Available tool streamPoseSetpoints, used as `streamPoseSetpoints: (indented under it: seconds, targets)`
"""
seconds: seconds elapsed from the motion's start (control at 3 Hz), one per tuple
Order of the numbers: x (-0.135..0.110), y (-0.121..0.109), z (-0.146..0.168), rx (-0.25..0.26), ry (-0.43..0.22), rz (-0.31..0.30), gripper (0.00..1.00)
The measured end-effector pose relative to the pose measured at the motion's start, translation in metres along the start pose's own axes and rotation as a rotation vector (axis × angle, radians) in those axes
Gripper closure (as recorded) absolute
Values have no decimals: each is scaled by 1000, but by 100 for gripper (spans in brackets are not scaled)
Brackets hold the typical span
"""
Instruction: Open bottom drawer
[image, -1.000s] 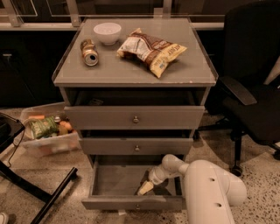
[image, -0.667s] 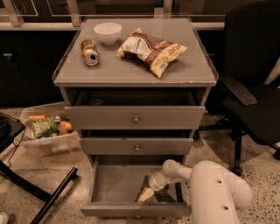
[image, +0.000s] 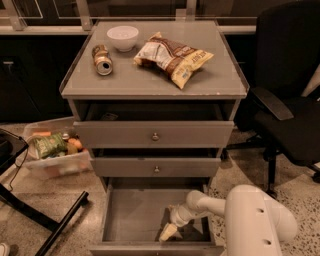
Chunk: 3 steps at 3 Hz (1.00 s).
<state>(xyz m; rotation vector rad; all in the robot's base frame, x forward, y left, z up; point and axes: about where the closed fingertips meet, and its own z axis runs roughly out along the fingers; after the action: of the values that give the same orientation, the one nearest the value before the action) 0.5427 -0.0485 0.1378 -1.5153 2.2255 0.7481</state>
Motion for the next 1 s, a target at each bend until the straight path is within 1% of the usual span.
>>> streamPoseSetpoints:
  seconds: [0.33,0.67,1.0]
  targets:
    - [-8,7,-6,28,-18,-31,0]
    - [-23,15,-18,65,-48,-79,0]
    - [-43,21,-36,120,-74,-126,0]
